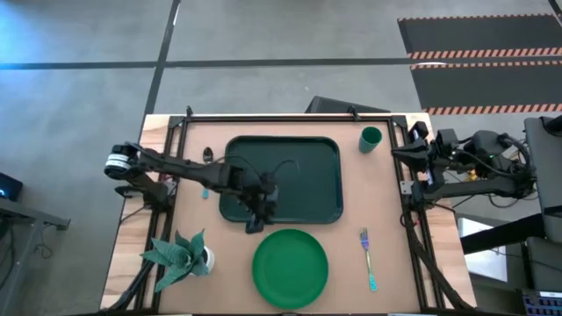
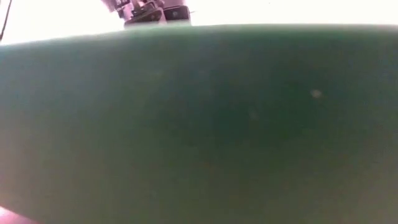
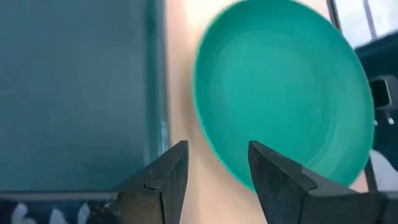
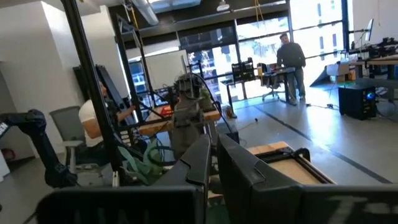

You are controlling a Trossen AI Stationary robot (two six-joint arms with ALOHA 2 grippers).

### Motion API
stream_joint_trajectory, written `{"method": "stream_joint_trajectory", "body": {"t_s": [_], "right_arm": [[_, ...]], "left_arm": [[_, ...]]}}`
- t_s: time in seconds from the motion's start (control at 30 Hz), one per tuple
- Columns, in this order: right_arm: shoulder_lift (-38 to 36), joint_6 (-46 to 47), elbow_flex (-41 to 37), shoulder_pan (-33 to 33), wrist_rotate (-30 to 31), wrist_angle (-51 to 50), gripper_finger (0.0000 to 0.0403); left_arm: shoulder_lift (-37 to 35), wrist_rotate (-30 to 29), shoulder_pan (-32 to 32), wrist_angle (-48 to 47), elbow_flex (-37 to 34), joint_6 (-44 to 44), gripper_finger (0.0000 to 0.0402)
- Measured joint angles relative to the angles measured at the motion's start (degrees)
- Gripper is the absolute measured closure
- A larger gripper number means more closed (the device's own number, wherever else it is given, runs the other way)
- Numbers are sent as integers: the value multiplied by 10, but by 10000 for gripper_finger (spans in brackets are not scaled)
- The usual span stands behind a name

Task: Pick and place plate/cup/fork/spoon on tray
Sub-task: Put the green plate on the dark green tray

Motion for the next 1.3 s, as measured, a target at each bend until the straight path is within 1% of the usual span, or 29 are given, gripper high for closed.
{"method": "stream_joint_trajectory", "body": {"t_s": [0.1,0.3,0.5,0.67,0.77,1.3], "right_arm": [[0,0,0,0,0,-4,380],[0,-1,0,0,0,-6,380],[0,-1,0,0,0,-6,380],[0,-1,0,0,-1,-6,380],[0,-1,0,0,-1,-9,380],[0,-1,0,0,-5,-10,380]], "left_arm": [[18,-11,-19,0,0,-13,251],[54,-12,-51,0,0,-47,251],[80,-13,-70,-2,14,-95,251],[80,-14,-80,-3,16,-122,251],[79,-16,-83,-21,13,-135,251],[93,-40,-86,-27,3,-155,251]]}}
